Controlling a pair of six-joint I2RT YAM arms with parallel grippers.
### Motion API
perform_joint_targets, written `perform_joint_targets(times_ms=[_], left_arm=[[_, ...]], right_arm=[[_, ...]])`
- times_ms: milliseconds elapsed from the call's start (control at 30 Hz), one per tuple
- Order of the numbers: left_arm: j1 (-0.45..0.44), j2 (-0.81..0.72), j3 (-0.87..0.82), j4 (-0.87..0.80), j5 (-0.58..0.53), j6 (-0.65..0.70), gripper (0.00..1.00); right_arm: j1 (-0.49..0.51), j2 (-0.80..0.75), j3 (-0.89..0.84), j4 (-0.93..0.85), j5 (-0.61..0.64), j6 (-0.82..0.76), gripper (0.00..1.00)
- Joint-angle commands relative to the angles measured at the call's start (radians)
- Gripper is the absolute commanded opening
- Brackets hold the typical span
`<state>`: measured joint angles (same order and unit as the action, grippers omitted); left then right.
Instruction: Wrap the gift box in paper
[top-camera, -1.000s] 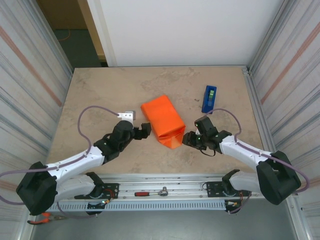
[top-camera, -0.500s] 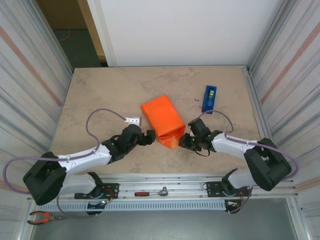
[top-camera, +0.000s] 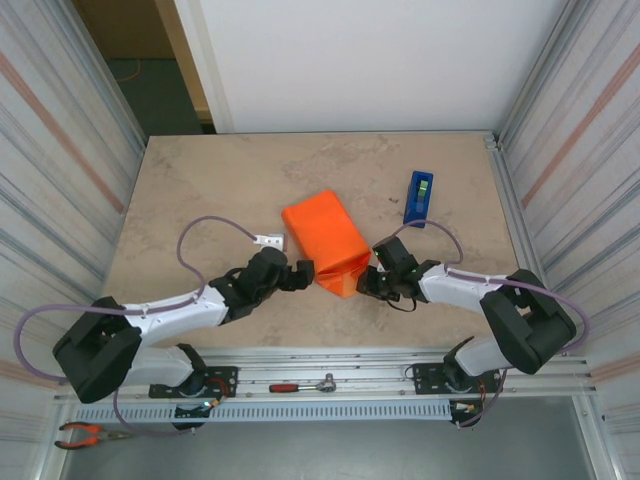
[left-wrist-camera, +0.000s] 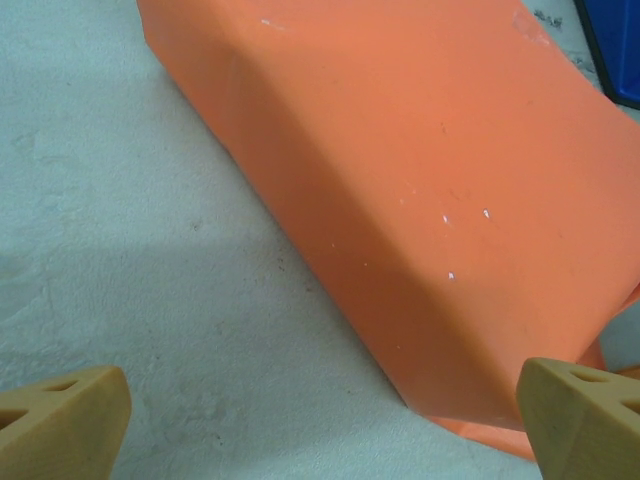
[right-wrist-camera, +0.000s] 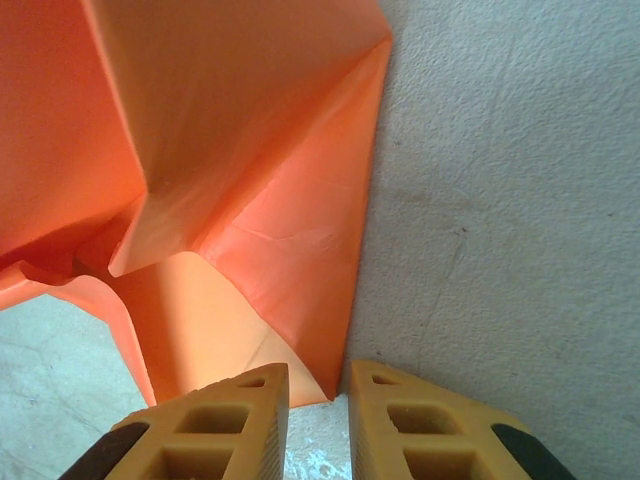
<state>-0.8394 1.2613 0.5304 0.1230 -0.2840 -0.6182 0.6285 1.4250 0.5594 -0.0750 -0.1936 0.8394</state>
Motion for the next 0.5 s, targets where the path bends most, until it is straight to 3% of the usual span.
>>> perform_joint_targets(times_ms=[0, 200, 467], left_arm=[[-0.007, 0.007, 0.026, 0.004, 0.005, -0.017, 0.99], [-0.009, 0.013, 0.025, 0.006, 0.011, -0.016, 0.99], [-0.010, 0.018, 0.025, 0.007, 0.016, -0.016, 0.99]], right_arm=[[0.007, 0.026, 0.023, 0.007, 0.020, 0.018, 0.24], [0.008, 0.047, 0.023, 0.023, 0.019, 0.024, 0.22], [0.008, 0.050, 0.028, 0.029, 0.018, 0.029, 0.09]])
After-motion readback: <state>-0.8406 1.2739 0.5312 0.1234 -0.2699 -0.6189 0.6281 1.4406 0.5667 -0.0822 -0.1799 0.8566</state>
